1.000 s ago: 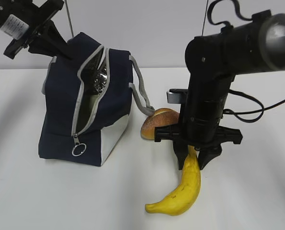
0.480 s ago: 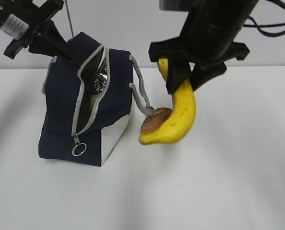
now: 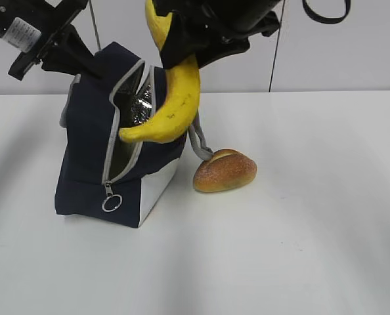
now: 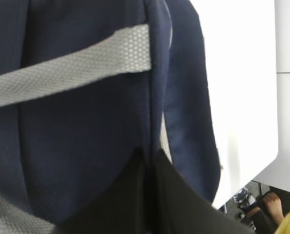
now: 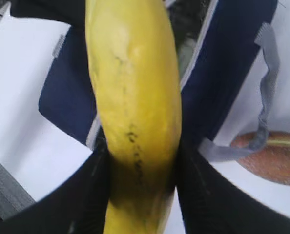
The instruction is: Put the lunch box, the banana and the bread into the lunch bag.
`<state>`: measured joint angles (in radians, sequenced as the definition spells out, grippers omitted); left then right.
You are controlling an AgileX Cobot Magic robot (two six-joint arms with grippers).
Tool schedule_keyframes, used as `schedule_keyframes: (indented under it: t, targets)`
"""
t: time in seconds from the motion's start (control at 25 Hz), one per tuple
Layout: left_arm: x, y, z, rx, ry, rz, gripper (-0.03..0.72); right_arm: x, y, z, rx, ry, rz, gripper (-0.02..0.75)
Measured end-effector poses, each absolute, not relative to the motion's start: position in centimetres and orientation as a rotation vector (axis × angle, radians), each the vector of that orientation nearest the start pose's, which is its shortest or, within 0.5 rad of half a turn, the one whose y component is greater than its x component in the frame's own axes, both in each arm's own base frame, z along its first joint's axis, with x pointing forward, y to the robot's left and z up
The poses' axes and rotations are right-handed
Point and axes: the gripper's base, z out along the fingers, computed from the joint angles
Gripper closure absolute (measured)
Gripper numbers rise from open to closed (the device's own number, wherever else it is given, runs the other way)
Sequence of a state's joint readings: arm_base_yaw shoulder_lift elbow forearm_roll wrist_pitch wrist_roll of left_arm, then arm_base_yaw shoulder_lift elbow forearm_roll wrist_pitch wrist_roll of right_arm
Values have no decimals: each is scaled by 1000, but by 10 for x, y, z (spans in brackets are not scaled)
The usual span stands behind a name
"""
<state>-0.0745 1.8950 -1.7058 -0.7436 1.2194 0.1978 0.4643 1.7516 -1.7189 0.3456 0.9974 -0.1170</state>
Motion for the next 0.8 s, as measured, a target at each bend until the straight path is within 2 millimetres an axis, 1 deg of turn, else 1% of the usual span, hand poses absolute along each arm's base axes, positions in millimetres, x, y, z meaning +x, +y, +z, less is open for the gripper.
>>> schedule_keyframes:
  t: [0.12,0.24,0.44,0.64,0.8]
  targets:
    - [398,-88,309,128,2681,-1003,691,350,207,349,-589,2420,641,439]
    - [398,-88,309,128,2681,-1005,691,363,217,333,-556,2401,693,439]
    - [398,-88,309,128,2680,-1006,691,386,231,298,-507,2395,756,439]
    - [398,-88,309,127,2679,-1008,691,397,236,265,-548,2437,731,439]
    - [398,-88,309,126,2678,-1011,691,400,234,253,-615,2459,652,439]
